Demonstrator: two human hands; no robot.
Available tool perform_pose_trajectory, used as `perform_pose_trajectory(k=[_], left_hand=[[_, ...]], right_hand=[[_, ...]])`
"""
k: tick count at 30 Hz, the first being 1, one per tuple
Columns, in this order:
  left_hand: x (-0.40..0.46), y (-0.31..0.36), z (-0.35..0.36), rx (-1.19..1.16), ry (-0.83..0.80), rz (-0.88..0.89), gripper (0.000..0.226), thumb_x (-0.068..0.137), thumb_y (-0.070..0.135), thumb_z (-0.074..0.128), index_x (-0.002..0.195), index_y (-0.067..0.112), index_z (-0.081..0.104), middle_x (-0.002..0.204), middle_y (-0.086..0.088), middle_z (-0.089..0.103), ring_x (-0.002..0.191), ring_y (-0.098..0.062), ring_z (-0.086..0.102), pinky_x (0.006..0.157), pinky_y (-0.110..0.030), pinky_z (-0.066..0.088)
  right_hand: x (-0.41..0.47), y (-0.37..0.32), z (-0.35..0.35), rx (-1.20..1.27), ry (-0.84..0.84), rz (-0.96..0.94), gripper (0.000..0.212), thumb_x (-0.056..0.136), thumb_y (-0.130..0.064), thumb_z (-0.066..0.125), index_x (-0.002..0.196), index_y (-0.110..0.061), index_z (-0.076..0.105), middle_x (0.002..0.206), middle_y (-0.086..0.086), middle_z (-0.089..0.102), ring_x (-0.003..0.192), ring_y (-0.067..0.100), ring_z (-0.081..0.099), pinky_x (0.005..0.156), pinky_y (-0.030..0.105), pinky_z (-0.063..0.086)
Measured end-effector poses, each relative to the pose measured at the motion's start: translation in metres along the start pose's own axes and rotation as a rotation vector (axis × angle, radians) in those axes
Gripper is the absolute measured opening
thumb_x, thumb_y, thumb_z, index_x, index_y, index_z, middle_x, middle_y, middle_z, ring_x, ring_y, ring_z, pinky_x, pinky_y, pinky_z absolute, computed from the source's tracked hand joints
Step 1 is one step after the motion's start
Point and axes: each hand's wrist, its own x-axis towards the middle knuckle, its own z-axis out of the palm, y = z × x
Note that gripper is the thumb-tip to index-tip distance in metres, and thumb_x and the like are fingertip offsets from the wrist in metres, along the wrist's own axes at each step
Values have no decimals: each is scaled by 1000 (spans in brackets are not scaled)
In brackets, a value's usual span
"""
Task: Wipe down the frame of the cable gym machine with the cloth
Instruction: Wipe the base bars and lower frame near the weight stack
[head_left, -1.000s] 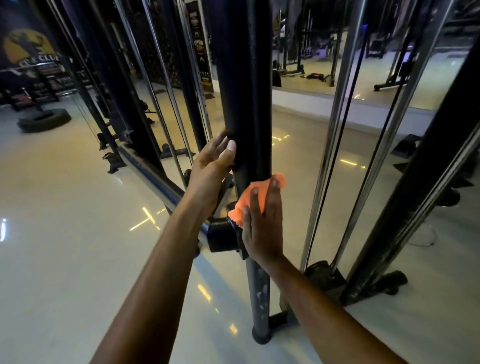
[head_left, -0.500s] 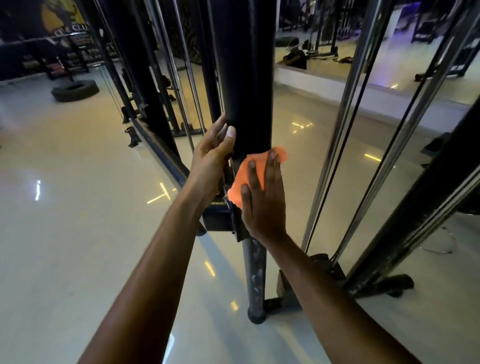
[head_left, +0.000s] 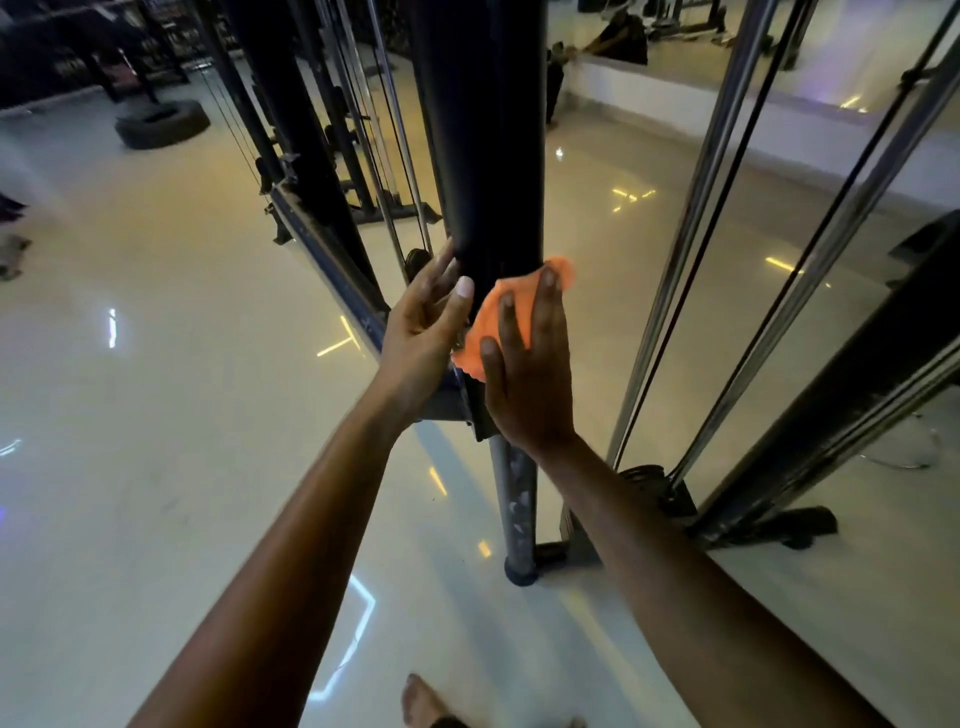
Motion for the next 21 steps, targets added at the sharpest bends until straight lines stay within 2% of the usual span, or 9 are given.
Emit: perform_pose_trajectory(k=[3,5,7,9,12,15,18,21], left_hand=[[-5,-10,0,62,-24,6,59,112,36,57,167,34,36,169,8,42,153,-7,43,124,-52,42],[-8,-17,1,76,-21,11,60,111,36,58,167,32,36,169,7,43,154,-10,43,125,-51,42],[-10,-22,4,75,12,13,62,111,32,59,168,29,35,170,5,42,154,-9,43,123,-39,44],[-11,-28,7,71,28,21,63,111,27,59,169,25,33,171,2,41,153,-10,43,114,-24,49],[-12,-36,9,68,36,59,65,111,24,59,169,23,31,171,-1,40,152,-10,45,104,-21,54],[-13,-43,12,68,15,101,69,111,23,58,171,19,25,173,-3,36,154,-11,42,113,-29,51],[-15,-53,14,59,-34,118,72,111,22,56,172,16,18,176,-4,29,160,-21,35,122,-53,45],[-19,-63,13,142,-46,161,73,111,27,56,172,16,17,177,-5,27,163,-24,28,124,-61,39]], right_hand=[[-49,18,7,10,-127,7,72,119,-42,39,172,-30,-8,177,26,-1,164,54,12,124,69,32],[-60,20,6,24,-163,21,72,120,-41,35,171,-33,-15,179,21,-6,164,54,12,123,71,32],[-49,17,3,41,-155,18,67,120,-42,32,172,-31,-8,178,21,-5,164,54,13,124,69,31],[-25,13,1,32,-101,0,63,118,-43,34,169,-19,6,177,24,0,163,54,14,125,67,30],[-1,6,3,34,-14,6,58,117,-44,34,164,-12,20,175,25,8,163,53,16,126,65,30],[-32,9,11,-35,-43,21,58,117,-44,41,163,-14,23,175,25,9,163,54,13,127,66,29],[-88,24,17,-102,-231,66,64,116,-32,49,171,-23,17,179,26,3,165,53,5,125,71,28],[-99,26,19,-116,-303,78,65,117,-34,38,174,-27,7,179,21,-9,166,50,0,127,71,23]])
